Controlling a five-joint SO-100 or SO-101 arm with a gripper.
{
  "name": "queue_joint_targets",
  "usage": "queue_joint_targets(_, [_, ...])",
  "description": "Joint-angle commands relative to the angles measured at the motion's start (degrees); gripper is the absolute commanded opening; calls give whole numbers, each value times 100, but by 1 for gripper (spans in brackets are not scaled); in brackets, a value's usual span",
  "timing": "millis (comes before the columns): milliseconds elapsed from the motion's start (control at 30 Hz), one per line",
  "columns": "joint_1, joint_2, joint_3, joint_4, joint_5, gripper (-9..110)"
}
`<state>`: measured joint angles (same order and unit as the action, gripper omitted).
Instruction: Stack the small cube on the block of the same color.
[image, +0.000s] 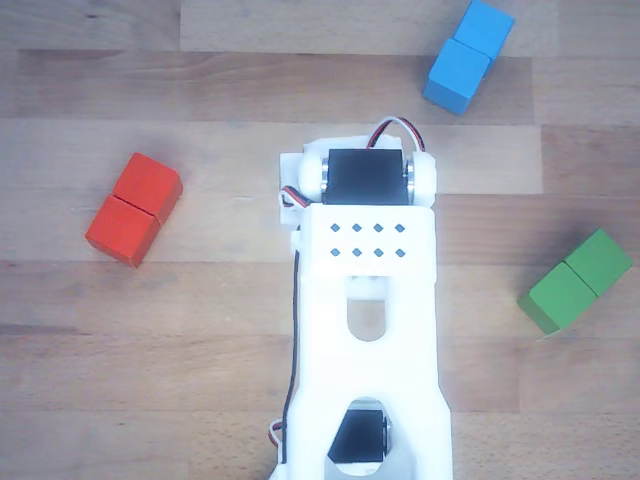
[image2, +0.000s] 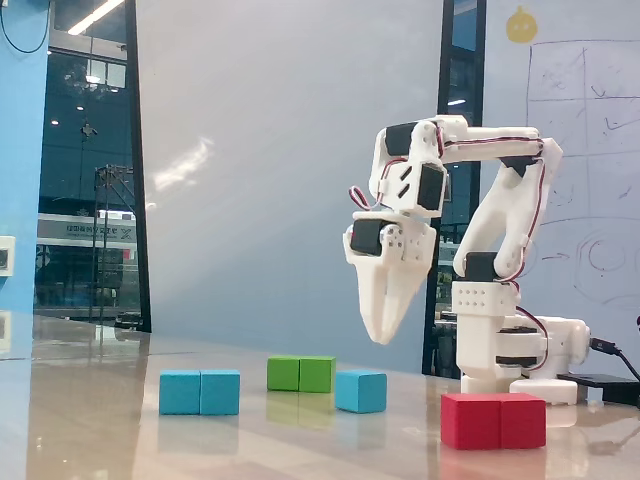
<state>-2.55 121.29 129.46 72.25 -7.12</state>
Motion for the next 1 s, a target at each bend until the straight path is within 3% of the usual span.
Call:
queue_joint_targets(0, [0, 9, -563, -396, -97, 1])
queue_joint_targets(167, [0, -220, -510, -369, -97, 3])
queue_joint_targets(567, [105, -299, -466, 53, -35, 31])
queue_joint_targets(967, [773, -835, -97, 88, -97, 34])
